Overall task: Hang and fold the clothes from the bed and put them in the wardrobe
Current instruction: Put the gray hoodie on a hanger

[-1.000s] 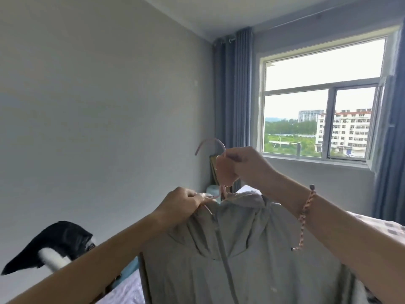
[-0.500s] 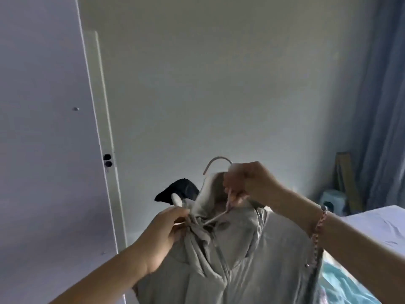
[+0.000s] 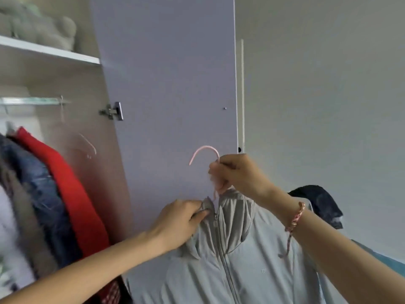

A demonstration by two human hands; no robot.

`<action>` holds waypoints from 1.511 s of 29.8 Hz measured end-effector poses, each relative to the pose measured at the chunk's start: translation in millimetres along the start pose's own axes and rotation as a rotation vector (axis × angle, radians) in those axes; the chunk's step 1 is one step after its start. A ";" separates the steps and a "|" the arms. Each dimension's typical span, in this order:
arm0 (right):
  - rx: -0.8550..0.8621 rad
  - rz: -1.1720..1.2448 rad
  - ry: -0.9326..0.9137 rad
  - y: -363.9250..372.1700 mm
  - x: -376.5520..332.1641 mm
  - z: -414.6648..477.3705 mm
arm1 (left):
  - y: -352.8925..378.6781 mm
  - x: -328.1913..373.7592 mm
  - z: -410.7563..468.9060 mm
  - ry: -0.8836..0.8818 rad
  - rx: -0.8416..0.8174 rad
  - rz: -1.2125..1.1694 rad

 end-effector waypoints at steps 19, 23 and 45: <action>-0.375 -0.612 -0.034 171.9 89.5 128.3 | -136.2 -284.0 -32.9 -0.261 0.427 0.309; -0.484 -0.153 0.167 222.2 72.7 161.8 | -139.2 -328.2 -14.9 -0.250 0.436 0.127; -0.021 -0.031 0.262 249.7 34.6 264.3 | -147.9 -508.5 -12.6 -1.095 0.087 -0.090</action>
Point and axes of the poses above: each hand's wrist, its own z-axis towards the middle knuckle, its own y-axis out of the palm, x = y × z, the point moved 8 cm from there along z, towards the middle knuckle, and after that the axes turned 9 degrees about z, right-handed, at the moved point
